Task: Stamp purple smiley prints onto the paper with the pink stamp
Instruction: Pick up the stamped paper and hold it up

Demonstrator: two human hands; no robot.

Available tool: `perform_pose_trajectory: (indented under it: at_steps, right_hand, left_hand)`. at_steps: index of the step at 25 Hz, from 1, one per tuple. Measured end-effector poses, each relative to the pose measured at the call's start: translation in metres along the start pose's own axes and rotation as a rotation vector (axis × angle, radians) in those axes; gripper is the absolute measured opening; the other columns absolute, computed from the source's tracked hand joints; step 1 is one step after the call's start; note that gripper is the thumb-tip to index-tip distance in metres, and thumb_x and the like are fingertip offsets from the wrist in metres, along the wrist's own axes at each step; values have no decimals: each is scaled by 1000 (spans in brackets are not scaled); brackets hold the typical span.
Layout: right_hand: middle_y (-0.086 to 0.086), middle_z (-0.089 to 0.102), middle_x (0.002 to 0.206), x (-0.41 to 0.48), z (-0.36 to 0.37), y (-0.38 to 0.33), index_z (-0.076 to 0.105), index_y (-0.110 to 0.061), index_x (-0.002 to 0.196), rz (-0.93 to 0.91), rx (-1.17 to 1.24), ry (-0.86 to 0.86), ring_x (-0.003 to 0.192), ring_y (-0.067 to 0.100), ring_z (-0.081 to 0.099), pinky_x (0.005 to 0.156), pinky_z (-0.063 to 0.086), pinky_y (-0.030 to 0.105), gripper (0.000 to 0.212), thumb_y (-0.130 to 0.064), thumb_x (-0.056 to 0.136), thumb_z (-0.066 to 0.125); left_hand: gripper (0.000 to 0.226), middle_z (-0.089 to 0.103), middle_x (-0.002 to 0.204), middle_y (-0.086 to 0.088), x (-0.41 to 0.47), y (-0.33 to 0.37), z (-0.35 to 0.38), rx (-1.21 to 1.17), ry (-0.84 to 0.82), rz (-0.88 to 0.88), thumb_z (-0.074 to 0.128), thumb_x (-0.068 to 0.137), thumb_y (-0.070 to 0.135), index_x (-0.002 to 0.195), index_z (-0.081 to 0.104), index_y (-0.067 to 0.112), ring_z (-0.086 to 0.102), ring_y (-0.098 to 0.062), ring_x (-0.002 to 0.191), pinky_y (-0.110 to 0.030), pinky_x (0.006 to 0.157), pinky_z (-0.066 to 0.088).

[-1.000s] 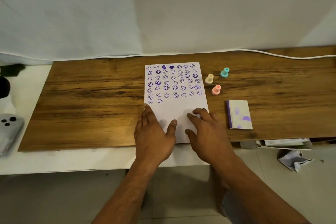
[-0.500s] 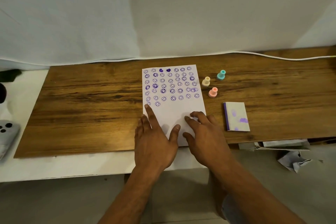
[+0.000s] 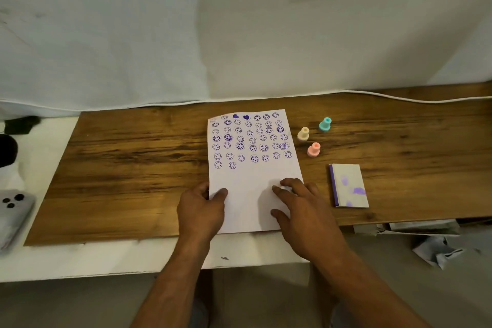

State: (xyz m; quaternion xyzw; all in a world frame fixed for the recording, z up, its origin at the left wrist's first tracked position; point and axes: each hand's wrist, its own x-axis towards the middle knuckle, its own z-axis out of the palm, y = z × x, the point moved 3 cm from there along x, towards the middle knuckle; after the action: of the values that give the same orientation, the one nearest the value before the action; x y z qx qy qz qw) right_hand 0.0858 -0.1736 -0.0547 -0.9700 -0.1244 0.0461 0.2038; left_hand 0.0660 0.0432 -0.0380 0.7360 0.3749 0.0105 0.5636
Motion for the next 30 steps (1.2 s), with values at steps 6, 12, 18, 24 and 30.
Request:
perform_pose_trajectory:
  at_steps: [6, 12, 18, 24, 30]
  right_hand:
    - [-6, 56, 146, 9, -12, 10, 55, -32, 144, 236, 309, 104, 126, 20, 56, 97, 53, 40, 52, -39, 95, 71]
    - [-19, 72, 105, 19, -27, 31, 73, -35, 109, 499, 894, 167, 99, 10, 67, 65, 55, 17, 19, -37, 91, 77]
    - [-13, 78, 97, 19, -25, 38, 75, -35, 88, 566, 1022, 154, 93, 13, 71, 70, 60, 28, 7, -35, 87, 82]
    - [-10, 80, 96, 19, -23, 42, 78, -29, 94, 566, 1038, 158, 93, 15, 74, 69, 56, 24, 8, -31, 87, 82]
    - [-9, 79, 100, 19, -21, 44, 78, -29, 98, 560, 1034, 154, 95, 15, 73, 68, 57, 23, 11, -32, 88, 81]
  left_hand:
    - [27, 77, 77, 19, 9, -4, -4, -125, 43, 21, 73, 91, 4, 82, 72, 30, 73, 0, 73, -24, 73, 52]
    - [22, 81, 87, 21, 13, -3, -5, -299, -79, -5, 71, 93, 6, 96, 77, 27, 77, 0, 80, -15, 68, 56]
    - [13, 81, 77, 16, 14, -2, -4, -334, -42, 11, 76, 90, 8, 90, 76, 21, 75, 0, 72, -12, 60, 55]
    - [13, 82, 80, 14, 14, -2, -2, -352, -33, 30, 77, 88, 7, 93, 78, 20, 76, 0, 71, -10, 58, 53]
    - [12, 83, 84, 10, 15, -3, -1, -356, -40, 28, 78, 89, 9, 96, 78, 19, 77, -4, 75, -12, 60, 55]
